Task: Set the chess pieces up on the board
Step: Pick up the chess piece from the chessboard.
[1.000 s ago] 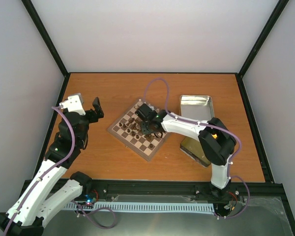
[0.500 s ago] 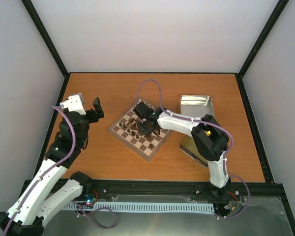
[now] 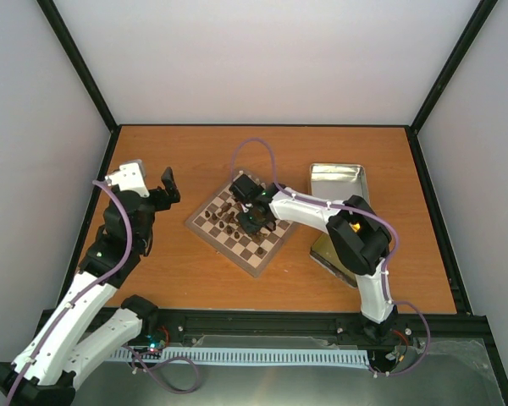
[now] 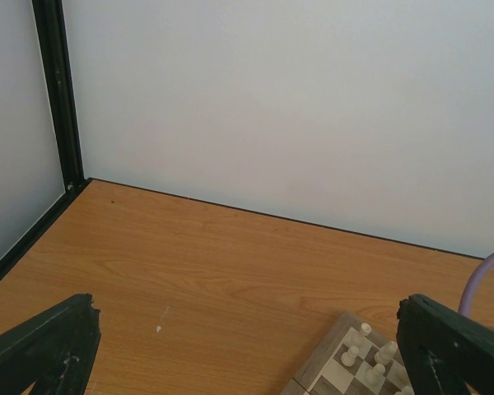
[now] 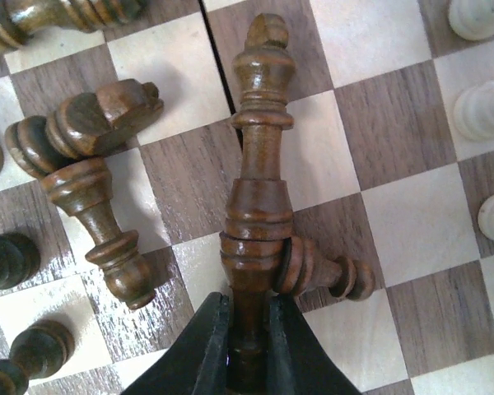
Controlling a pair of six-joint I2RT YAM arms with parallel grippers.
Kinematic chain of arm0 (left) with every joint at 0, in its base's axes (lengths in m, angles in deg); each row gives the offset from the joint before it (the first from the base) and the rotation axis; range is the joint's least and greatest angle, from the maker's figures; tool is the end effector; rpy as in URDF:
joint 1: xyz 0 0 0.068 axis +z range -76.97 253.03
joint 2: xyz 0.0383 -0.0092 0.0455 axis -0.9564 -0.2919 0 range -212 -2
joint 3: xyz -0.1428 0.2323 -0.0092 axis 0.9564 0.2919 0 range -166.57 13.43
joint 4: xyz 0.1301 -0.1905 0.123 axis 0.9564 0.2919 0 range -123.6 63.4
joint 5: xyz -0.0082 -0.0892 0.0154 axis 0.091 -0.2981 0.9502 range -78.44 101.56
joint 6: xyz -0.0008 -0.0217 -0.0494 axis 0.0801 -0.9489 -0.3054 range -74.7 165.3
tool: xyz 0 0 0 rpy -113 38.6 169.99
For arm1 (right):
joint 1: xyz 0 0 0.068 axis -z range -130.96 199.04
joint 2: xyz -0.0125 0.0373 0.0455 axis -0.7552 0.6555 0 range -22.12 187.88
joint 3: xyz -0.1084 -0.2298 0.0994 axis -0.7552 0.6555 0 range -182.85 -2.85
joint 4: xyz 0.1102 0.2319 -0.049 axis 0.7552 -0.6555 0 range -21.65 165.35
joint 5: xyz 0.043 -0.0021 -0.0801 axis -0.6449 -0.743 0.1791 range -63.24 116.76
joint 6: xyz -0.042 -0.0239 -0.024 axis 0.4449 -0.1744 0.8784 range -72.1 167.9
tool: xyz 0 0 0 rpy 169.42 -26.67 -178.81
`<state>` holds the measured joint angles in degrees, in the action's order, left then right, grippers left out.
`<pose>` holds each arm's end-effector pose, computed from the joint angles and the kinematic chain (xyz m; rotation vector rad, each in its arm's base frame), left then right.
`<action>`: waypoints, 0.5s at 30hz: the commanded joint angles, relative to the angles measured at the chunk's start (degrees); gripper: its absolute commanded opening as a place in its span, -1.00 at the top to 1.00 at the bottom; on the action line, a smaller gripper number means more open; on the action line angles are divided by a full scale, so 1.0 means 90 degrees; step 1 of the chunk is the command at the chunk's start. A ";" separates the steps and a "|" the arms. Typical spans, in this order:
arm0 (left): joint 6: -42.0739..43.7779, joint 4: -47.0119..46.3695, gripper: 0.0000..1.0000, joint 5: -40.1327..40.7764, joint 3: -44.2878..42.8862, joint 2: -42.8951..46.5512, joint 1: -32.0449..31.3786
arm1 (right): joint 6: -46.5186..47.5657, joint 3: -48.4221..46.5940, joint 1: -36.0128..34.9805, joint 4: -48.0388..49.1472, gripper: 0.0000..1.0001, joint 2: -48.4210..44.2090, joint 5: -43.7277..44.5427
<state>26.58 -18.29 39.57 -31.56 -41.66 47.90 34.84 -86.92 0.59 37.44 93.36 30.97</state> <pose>0.1510 -0.0522 0.3462 -0.2589 1.7068 -0.1388 0.2755 0.3070 0.1729 -0.8299 2.6630 0.1723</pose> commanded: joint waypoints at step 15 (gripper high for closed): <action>-0.0680 0.0204 -1.00 -0.1878 -0.0527 -0.0742 0.0053 | 0.0781 0.1866 0.0041 0.2626 0.94 -0.1917 -0.0068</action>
<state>22.56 -17.63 30.37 -31.82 -45.95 47.90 39.19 -75.42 0.59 49.33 83.81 30.82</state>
